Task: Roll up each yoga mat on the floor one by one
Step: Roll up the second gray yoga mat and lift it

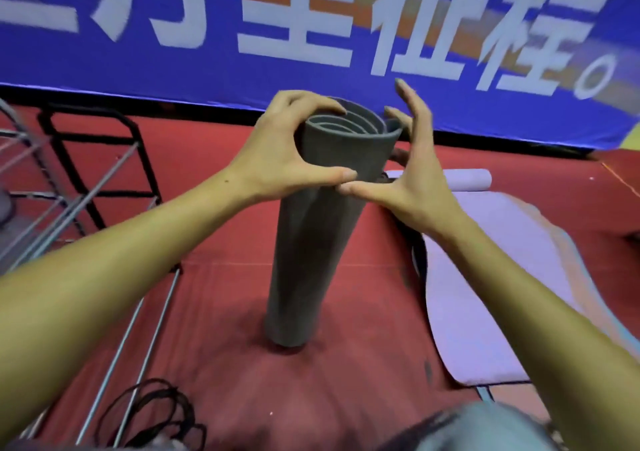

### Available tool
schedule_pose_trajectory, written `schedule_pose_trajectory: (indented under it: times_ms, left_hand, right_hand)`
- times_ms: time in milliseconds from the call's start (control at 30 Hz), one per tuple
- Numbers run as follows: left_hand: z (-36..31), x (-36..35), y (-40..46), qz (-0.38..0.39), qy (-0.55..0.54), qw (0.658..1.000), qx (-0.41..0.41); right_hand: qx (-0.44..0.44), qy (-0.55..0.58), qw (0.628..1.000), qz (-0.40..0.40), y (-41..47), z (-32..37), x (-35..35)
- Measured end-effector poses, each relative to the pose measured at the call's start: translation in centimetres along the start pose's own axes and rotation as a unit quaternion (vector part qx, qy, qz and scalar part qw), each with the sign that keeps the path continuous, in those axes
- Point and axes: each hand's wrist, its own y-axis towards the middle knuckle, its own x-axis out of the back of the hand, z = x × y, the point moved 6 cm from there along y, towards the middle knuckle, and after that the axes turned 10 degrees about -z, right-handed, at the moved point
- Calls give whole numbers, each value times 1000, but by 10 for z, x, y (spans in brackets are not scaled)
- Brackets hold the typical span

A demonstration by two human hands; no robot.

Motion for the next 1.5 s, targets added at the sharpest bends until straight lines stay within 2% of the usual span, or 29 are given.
schedule_pose_trajectory:
  times_ms: [67, 133, 200, 300, 533, 633, 733, 867, 1000, 1067, 1167, 1233, 1267, 1300, 1367, 1400, 1500]
  left_hand:
    - [10, -4, -15, 16, 1, 1000, 26]
    - [22, -13, -36, 44, 8, 998, 37]
    - [31, -15, -52, 57, 13, 997, 55]
    - [32, -14, -54, 61, 18, 996, 58]
    - [21, -3, -29, 47, 19, 997, 52]
    - [30, -12, -36, 97, 39, 993, 60]
    - [39, -27, -55, 126, 27, 988, 88]
    - [36, -29, -55, 120, 26, 989, 86]
    - [26, -29, -60, 81, 22, 993, 78]
    - [21, -25, -57, 50, 37, 997, 56]
    - [18, -24, -50, -9, 59, 998, 26]
    - [23, -34, -52, -26, 80, 996, 29]
    - [29, -44, -57, -19, 93, 995, 35]
    - [38, -57, -66, 1, 110, 993, 43]
    - [59, -86, -95, 64, 140, 986, 64]
    - [69, -97, -112, 94, 149, 981, 78]
    - [86, -114, -158, 161, 164, 968, 98]
  right_hand:
    - [60, -70, 993, 72, 2, 3, -8]
    - [44, -102, 987, 113, -17, -16, -22]
    - [11, -72, 990, 120, -33, -25, -28]
    - [17, -79, 988, 133, -29, -19, -27]
    - [26, -64, 995, 72, -11, -17, -14]
    - [20, -126, 983, 133, -15, -32, -19]
    - [-26, -95, 977, 188, -33, -44, -29]
    - [-3, -143, 980, 141, -35, -33, -28]
    - [3, -139, 987, 85, -41, -28, -20]
    - [21, -143, 988, 55, -36, -23, -15]
    - [59, -228, 972, 6, -23, -18, -9]
    - [13, -219, 976, -10, -21, -27, -15]
    - [-43, -161, 986, -8, -24, -36, -24]
    - [-132, -83, 988, -11, -30, -50, -33]
    - [-306, 24, 951, -40, -52, -82, -52]
    - [-350, 29, 934, -57, -65, -96, -59]
    - [-335, -118, 933, -61, -96, -125, -67]
